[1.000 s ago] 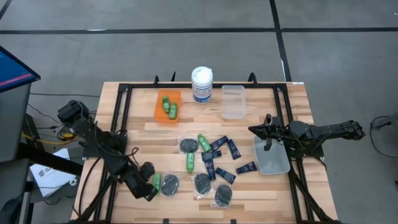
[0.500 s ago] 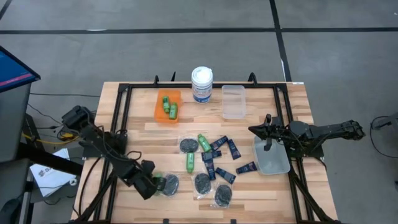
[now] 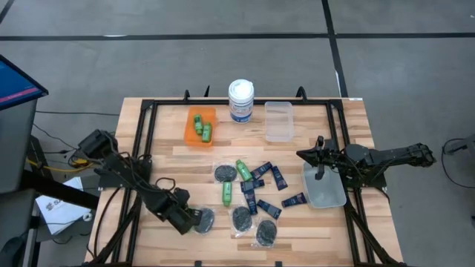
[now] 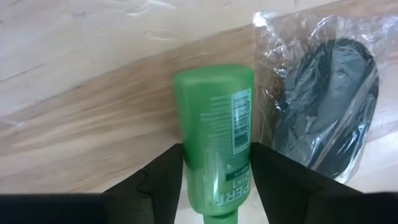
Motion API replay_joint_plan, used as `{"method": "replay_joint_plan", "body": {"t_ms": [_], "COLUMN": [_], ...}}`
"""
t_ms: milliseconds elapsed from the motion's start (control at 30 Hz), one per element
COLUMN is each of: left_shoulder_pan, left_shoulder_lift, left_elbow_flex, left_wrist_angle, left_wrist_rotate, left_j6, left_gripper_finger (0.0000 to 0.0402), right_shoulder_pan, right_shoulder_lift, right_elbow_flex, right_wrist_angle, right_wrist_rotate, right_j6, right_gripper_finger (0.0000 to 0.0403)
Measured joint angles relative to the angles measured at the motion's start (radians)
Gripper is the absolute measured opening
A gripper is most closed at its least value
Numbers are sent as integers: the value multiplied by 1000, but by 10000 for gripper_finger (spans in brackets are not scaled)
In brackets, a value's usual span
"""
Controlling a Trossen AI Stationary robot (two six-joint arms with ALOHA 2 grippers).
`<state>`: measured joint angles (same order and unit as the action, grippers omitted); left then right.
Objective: Pick & Place Travel size toiletries
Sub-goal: Put the green shampoo into the orange bin
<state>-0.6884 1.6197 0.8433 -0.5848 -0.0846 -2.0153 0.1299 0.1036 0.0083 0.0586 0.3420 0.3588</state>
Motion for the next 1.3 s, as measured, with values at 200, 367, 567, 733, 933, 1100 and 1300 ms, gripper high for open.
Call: {"method": "replay_joint_plan", "body": {"t_ms": [200,367,567,733,933,1100,1300], "left_shoulder_pan": [1,9,15,15,24,50,147], "left_shoulder_lift": [29,24,23,22,-11,-69,-170], "left_elbow_flex": [-2,-3,-3,-4,-10,-8,-8], "left_wrist_angle": [-13,-13,-18,-23,-40,-61,-69], "left_wrist_rotate": [-13,-12,-8,-15,-20,-64,-192], "left_j6": [20,50,53,56,56,60,147], "left_gripper_finger": [193,198,171,159,177,165,162], "right_shoulder_pan": [0,0,0,0,0,0,0], "right_shoulder_lift": [0,0,0,0,0,0,0], "right_elbow_flex": [0,0,0,0,0,0,0], "right_wrist_angle": [0,0,0,0,0,0,0], "right_wrist_rotate": [0,0,0,0,0,0,0], "right_j6": [0,0,0,0,0,0,0], "right_gripper_finger": [0,0,0,0,0,0,0]}}
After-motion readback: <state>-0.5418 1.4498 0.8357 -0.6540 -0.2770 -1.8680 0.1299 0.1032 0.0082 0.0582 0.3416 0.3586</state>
